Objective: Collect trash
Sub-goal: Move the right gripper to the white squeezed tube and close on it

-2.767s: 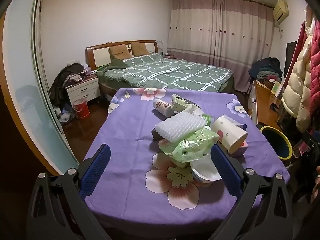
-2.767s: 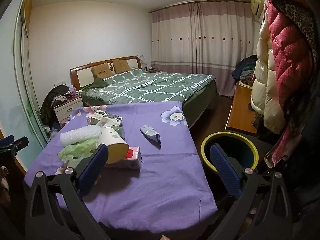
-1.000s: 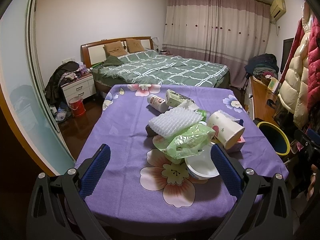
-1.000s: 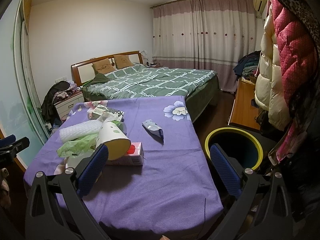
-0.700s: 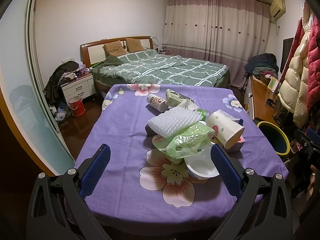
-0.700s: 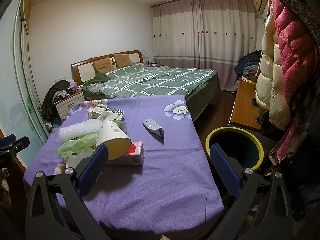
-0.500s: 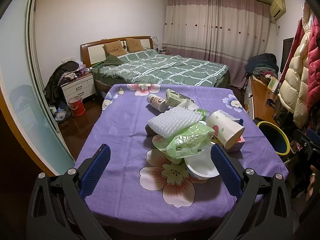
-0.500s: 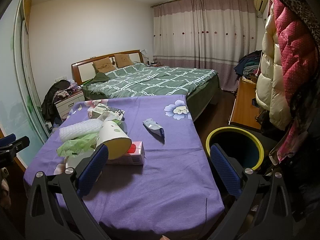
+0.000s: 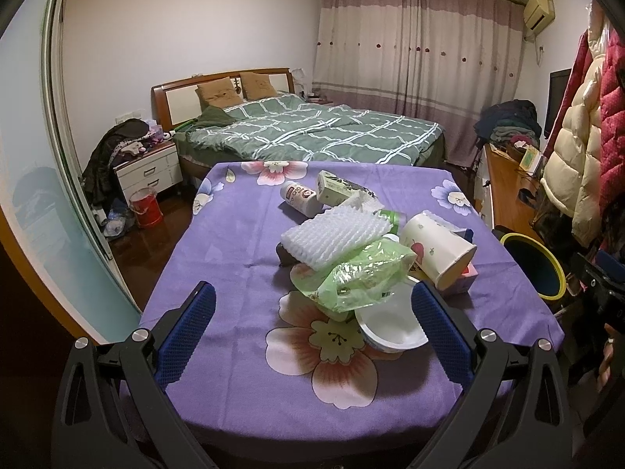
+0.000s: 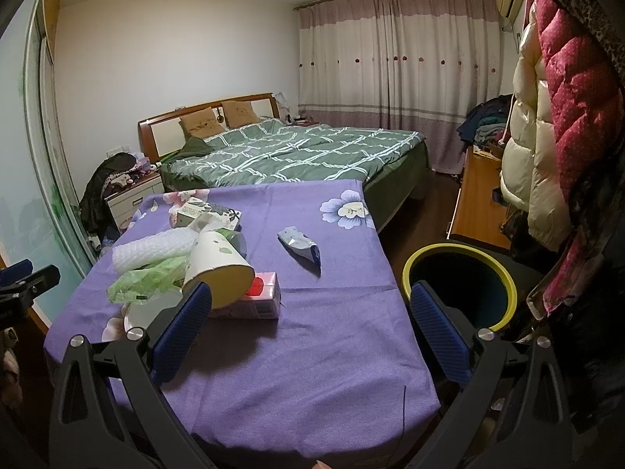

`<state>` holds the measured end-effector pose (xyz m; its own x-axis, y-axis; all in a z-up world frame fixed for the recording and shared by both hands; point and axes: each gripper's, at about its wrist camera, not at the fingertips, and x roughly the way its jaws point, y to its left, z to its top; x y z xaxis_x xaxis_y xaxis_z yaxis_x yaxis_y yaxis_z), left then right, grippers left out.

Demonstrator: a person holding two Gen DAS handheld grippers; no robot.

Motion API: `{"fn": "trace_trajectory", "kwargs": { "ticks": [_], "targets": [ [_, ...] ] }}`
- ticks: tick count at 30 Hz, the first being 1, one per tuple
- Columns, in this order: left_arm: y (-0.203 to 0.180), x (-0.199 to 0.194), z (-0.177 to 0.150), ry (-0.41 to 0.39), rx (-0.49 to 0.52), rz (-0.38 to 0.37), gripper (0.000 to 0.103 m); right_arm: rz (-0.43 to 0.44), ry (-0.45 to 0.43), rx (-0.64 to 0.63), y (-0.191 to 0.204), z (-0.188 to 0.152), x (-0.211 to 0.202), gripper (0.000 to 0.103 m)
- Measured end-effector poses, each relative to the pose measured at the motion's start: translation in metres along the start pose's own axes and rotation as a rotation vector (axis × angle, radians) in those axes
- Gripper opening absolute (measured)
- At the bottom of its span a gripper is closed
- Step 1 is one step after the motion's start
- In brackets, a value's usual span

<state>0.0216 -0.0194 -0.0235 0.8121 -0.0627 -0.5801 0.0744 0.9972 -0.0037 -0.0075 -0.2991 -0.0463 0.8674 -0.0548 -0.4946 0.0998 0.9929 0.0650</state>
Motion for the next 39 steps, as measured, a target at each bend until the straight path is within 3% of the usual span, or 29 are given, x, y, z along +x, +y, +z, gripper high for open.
{"fn": "trace_trajectory", "kwargs": {
  "ticks": [9, 18, 31, 39],
  "targets": [
    [0.000, 0.021, 0.006, 0.018, -0.012, -0.023, 0.099, -0.021, 0.034, 0.022, -0.006, 0.003, 0.025, 0.097],
    [-0.003, 0.041, 0.015, 0.016, 0.000, -0.028, 0.099, -0.003, 0.087, 0.018, -0.013, 0.014, 0.088, 0.097],
    [-0.013, 0.094, 0.035, 0.055, 0.004, -0.039, 0.099, 0.039, 0.253, -0.023, -0.018, 0.018, 0.193, 0.057],
    [-0.016, 0.136, 0.054, 0.086, 0.004, -0.047, 0.099, 0.092, 0.327, -0.034, -0.014, 0.022, 0.247, 0.054]
  ]
}}
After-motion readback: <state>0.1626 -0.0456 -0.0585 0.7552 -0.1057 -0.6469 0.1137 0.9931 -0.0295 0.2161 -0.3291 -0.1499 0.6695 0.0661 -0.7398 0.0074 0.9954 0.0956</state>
